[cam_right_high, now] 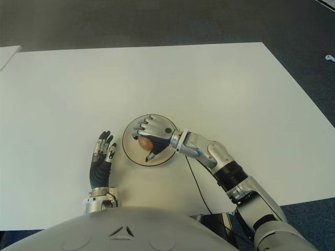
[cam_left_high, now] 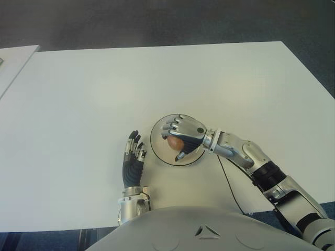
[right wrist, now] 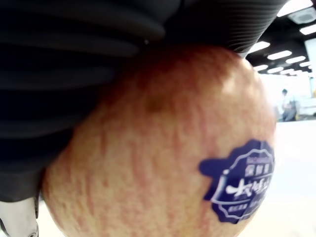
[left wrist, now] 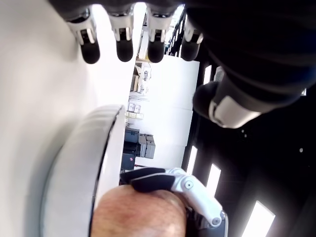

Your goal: Put the apples into the plate.

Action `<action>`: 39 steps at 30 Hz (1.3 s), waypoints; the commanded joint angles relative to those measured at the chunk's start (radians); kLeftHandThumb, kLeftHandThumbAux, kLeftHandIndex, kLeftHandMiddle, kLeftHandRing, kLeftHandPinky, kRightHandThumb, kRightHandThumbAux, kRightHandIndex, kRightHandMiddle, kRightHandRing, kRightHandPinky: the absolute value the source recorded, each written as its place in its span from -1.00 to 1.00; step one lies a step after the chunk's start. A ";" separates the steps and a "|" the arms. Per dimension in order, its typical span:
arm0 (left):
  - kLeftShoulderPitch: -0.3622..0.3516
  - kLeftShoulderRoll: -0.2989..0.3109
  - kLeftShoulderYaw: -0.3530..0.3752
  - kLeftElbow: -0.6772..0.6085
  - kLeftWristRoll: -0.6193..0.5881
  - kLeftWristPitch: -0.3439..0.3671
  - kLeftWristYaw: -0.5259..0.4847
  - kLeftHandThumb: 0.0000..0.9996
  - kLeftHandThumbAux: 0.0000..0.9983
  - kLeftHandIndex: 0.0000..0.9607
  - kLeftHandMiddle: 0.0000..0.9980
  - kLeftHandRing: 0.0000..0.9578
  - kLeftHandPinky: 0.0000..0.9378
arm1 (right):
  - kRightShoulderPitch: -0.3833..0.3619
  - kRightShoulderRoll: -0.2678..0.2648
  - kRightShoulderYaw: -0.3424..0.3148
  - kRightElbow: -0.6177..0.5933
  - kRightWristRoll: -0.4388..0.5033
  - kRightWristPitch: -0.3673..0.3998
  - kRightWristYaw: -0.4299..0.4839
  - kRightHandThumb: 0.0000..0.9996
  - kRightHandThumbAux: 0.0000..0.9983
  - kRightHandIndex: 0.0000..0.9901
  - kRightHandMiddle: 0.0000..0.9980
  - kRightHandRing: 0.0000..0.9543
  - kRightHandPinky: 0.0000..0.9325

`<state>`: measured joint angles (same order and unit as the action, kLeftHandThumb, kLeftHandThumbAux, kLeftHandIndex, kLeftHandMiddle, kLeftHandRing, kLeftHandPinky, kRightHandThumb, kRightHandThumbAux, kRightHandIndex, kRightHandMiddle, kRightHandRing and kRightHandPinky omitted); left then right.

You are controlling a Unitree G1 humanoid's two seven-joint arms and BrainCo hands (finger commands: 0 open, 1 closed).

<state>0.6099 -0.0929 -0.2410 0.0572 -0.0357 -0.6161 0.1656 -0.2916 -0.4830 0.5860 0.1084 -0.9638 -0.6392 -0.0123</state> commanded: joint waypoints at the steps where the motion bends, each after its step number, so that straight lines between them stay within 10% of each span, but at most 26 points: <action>1: 0.005 -0.056 0.000 -0.006 0.017 0.002 0.021 -0.78 0.09 -0.94 -0.96 -1.00 -1.00 | -0.010 -0.009 0.012 -0.024 -0.008 0.004 0.051 0.41 0.44 -0.12 0.55 0.64 0.73; 27: 0.025 -0.053 -0.009 -0.044 0.010 0.058 0.033 -0.74 0.07 -0.96 -0.98 -1.00 -1.00 | -0.005 0.001 0.027 0.041 -0.027 0.018 0.046 0.37 0.45 -0.13 0.45 0.49 0.46; 31: 0.023 -0.057 -0.010 -0.038 0.006 0.048 0.032 -0.74 0.06 -0.96 -0.97 -1.00 -0.99 | -0.014 -0.014 0.012 0.052 0.012 -0.007 0.039 -0.63 0.12 -0.52 -0.41 -0.42 -0.44; 39: 0.001 -0.057 -0.004 -0.010 0.032 0.004 0.040 -0.75 0.05 -0.94 -0.93 -0.98 -0.92 | -0.012 -0.018 0.001 0.042 0.047 -0.016 0.050 -0.98 -0.02 -0.95 -0.93 -0.95 -0.96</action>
<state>0.6122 -0.0929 -0.2465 0.0280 -0.0164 -0.6012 0.1870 -0.3019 -0.4947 0.5973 0.1553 -0.9367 -0.6508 0.0240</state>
